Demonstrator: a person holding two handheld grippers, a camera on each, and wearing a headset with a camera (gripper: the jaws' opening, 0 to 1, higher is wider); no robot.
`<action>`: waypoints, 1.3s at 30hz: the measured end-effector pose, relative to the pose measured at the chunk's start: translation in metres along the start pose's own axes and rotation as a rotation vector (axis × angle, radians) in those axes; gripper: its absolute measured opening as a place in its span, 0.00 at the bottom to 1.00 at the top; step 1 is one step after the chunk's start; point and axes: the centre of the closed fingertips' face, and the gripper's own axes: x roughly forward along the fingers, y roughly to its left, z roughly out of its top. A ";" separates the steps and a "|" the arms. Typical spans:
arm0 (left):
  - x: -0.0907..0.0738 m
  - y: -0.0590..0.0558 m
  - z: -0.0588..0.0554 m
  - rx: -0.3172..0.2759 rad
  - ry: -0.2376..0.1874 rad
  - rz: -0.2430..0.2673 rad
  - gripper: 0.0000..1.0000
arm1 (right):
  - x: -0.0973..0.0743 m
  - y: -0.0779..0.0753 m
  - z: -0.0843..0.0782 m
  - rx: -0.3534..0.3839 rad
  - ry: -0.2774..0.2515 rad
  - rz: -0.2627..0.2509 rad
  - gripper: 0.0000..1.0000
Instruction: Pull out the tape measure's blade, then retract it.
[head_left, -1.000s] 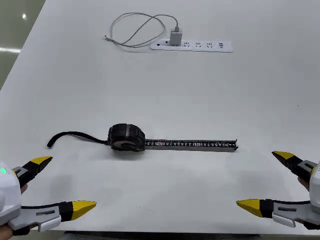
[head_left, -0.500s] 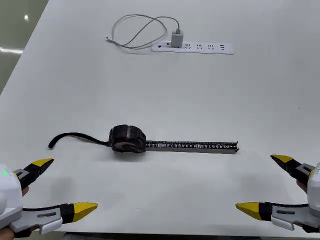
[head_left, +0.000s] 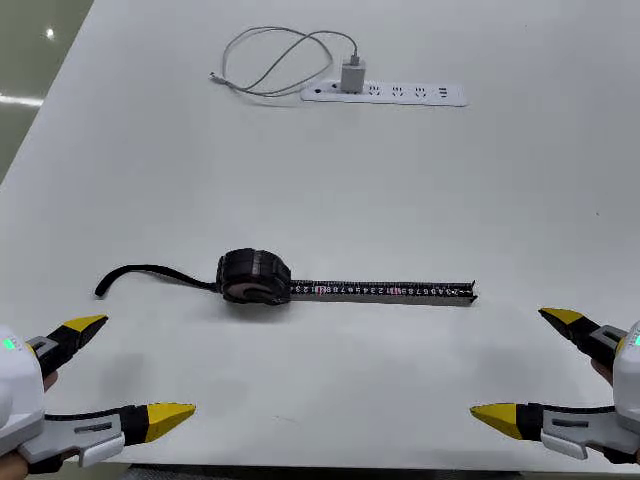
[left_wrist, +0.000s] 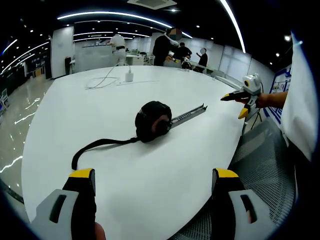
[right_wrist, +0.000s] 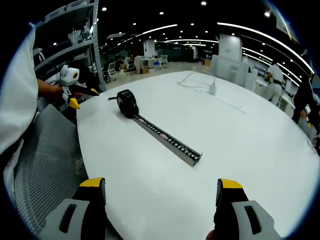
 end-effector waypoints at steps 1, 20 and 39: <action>0.000 0.000 0.000 -0.002 -0.002 0.000 0.94 | 0.000 0.000 0.000 0.002 0.000 0.001 0.90; 0.002 -0.002 0.003 -0.009 -0.006 0.002 0.94 | 0.002 0.001 0.004 0.001 -0.006 0.004 0.90; 0.029 -0.009 0.020 -0.034 -0.030 0.009 0.92 | 0.007 0.001 0.009 0.007 -0.020 0.014 0.90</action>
